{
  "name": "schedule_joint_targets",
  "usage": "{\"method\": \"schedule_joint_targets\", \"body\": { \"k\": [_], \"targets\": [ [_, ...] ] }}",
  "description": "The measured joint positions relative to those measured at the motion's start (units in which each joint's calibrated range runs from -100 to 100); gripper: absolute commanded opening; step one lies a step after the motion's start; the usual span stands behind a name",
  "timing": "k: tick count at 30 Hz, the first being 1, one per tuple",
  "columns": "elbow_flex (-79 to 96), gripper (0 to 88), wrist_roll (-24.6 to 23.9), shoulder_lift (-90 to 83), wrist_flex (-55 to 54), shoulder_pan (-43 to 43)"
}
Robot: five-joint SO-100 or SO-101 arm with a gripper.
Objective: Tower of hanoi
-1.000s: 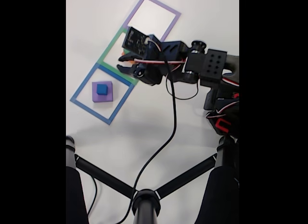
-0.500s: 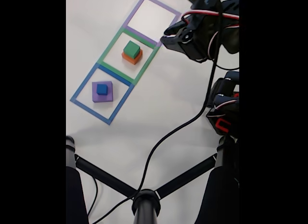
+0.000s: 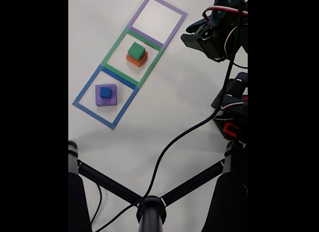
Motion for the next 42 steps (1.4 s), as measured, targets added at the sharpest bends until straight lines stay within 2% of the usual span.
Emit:
{"method": "schedule_joint_targets", "body": {
  "k": [3, 9, 15, 21, 24, 33, 42],
  "targets": [
    [9.1, 17.5, 1.8, -5.1, -4.0, 0.7],
    [23.7, 21.1, 2.2, -8.5, -14.2, 0.7],
    [40.6, 24.8, 2.0, -9.3, -32.7, 1.6],
    [54.2, 35.4, 2.4, -9.4, -50.5, 2.3],
    [61.1, 36.9, 2.4, -8.4, -61.1, 3.5],
    [75.5, 36.2, 2.6, 3.4, -93.3, 4.1],
    [77.7, 35.8, 2.6, 24.9, -122.7, 1.9]
  ]
}}
